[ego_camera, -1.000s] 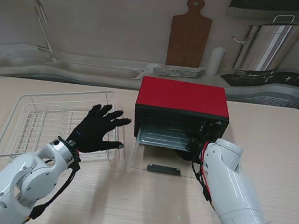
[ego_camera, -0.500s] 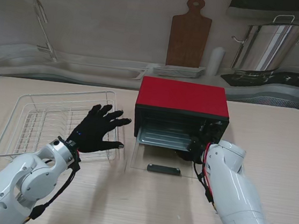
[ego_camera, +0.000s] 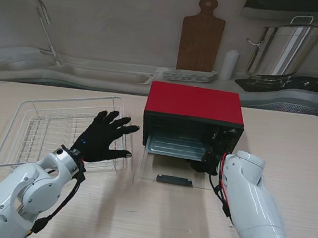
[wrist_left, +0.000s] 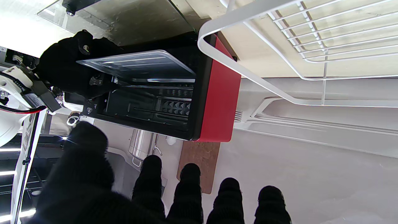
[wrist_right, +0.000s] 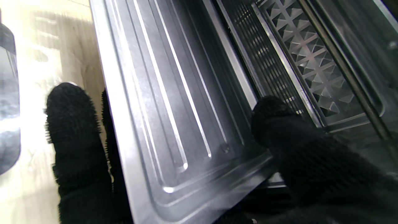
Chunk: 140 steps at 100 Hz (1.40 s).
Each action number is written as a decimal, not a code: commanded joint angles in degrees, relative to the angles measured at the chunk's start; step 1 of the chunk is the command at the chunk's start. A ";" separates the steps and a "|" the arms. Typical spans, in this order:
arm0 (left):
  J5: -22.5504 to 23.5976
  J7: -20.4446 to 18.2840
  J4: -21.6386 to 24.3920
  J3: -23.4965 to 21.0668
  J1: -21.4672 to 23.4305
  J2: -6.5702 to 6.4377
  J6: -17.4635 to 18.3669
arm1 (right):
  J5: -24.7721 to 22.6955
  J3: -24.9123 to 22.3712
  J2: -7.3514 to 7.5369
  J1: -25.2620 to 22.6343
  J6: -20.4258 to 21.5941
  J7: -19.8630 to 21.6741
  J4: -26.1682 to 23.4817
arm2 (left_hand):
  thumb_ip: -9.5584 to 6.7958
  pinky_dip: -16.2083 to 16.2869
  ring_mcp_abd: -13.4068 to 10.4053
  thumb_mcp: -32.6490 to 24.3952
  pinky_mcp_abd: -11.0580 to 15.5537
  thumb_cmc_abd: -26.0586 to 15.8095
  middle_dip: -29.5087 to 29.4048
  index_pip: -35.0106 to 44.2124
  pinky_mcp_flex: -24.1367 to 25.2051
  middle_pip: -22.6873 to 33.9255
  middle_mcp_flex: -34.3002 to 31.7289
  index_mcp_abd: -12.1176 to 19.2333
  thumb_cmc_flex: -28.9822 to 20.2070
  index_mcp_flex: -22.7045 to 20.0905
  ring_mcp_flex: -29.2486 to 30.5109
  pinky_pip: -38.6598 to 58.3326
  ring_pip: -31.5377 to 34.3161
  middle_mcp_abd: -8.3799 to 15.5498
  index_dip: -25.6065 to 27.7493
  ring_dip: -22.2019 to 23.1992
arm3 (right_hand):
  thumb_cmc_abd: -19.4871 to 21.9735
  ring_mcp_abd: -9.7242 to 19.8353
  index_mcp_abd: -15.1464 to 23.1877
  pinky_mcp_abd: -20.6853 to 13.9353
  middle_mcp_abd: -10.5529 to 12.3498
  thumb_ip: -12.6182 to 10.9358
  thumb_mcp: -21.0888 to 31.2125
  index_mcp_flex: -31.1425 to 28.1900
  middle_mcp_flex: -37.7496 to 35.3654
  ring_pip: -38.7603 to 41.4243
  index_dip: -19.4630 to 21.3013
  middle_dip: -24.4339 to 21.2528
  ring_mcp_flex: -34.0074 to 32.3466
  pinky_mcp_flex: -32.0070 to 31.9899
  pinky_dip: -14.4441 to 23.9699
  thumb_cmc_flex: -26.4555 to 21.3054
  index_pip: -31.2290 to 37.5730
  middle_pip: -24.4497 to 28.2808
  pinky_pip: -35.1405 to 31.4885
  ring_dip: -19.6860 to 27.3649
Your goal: Slide the trays into the oven
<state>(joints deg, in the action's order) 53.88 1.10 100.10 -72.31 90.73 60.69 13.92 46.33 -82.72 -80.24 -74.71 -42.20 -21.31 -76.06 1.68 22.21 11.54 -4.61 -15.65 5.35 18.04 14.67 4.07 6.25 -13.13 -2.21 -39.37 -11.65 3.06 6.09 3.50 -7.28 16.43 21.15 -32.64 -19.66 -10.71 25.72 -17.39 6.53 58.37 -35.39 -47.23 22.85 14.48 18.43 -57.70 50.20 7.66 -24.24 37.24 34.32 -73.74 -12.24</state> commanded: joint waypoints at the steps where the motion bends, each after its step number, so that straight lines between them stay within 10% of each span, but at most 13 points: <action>1: -0.11 -0.78 0.63 -0.10 0.42 0.32 -0.22 | -0.72 0.12 0.02 -1.26 -0.44 1.00 0.96 | -2.17 -0.80 -1.44 1.78 1.25 -2.35 -0.61 -0.39 0.52 -0.34 2.19 -1.02 -0.32 1.21 -1.67 -2.76 -0.83 0.62 -0.07 -0.54 | 0.06 -1.35 1.30 7.71 0.26 -2.12 -1.95 1.39 0.01 0.08 -0.85 -0.34 -1.43 -1.83 0.71 1.94 0.25 -0.35 -1.93 -0.19; 66: -0.20 -0.53 0.70 -0.18 0.56 0.37 -0.18 | -3.94 -0.68 0.73 -2.50 -1.37 4.19 0.84 | -2.14 -0.70 -1.42 1.73 1.19 -2.31 -0.49 -0.28 0.54 -0.26 1.97 -0.99 -0.33 1.04 -1.63 -2.70 -0.73 0.54 0.14 -0.52 | -0.41 -1.15 1.59 6.99 0.99 -2.39 -1.09 1.79 0.79 1.34 -0.51 0.39 -2.23 0.84 0.63 1.43 -0.12 1.28 -3.60 -0.47; 140: -0.35 -0.29 0.88 -0.52 0.79 0.42 -0.02 | -4.63 -1.65 1.08 -3.96 -1.51 4.31 -0.83 | -2.13 -0.66 -1.40 1.69 1.18 -2.24 -0.46 -0.30 0.55 -0.26 1.91 -0.99 -0.33 0.97 -1.62 -2.70 -0.69 0.55 0.20 -0.53 | -1.08 -3.80 -2.86 6.55 -4.20 -1.97 -0.17 -0.33 -7.91 4.08 -2.36 -0.92 -7.53 6.55 -2.92 0.69 -3.84 -0.19 -5.55 -0.28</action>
<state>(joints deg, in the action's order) 53.57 1.53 100.25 -72.69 91.06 60.76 13.90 42.47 -84.55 -79.22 -76.99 -43.31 -18.07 -77.89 1.68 22.21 11.54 -4.61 -15.64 5.35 18.04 14.67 4.07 6.25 -13.13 -2.26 -39.37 -11.65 3.06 6.09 3.50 -7.28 16.43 21.15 -32.62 -21.50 -12.78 26.80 -17.88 6.52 58.39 -35.02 -53.46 25.83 13.03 18.34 -62.40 58.08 6.08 -24.26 34.09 34.38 -76.65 -12.19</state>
